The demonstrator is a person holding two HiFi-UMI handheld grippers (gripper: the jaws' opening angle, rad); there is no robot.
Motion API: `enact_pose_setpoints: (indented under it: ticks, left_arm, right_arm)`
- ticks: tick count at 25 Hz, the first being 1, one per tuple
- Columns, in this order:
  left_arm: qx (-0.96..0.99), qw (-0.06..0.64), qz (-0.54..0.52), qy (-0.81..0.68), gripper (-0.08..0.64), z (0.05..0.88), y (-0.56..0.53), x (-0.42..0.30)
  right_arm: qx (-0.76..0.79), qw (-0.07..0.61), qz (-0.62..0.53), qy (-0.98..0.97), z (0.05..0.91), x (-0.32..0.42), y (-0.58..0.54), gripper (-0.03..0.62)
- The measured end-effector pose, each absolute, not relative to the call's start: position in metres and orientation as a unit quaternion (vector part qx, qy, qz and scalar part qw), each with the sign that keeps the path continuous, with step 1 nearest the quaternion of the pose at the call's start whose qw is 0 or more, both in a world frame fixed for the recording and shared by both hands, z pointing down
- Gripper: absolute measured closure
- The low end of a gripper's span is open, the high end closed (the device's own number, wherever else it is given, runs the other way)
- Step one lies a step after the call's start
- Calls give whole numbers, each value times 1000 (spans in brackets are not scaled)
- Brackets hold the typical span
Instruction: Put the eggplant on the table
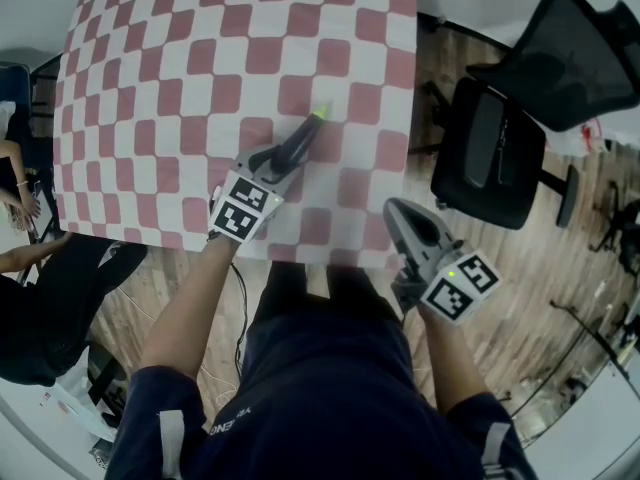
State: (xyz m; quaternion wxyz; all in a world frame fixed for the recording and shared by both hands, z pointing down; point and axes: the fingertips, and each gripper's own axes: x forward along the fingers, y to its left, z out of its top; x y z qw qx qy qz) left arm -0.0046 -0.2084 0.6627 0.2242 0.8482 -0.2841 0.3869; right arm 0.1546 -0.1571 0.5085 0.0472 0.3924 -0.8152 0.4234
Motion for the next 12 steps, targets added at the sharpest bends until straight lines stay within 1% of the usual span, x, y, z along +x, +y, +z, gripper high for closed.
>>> enact_pose_setpoints:
  ticks: [7,12]
  left_arm:
    - [830,218,431,-279,334,676,-204,-8]
    - [826,212,444,-275,331,677,-203,-7]
  right_arm:
    - [394,43,426,-813,510,160,-157,575]
    - [397,42,426,-812,508,164,-156,575]
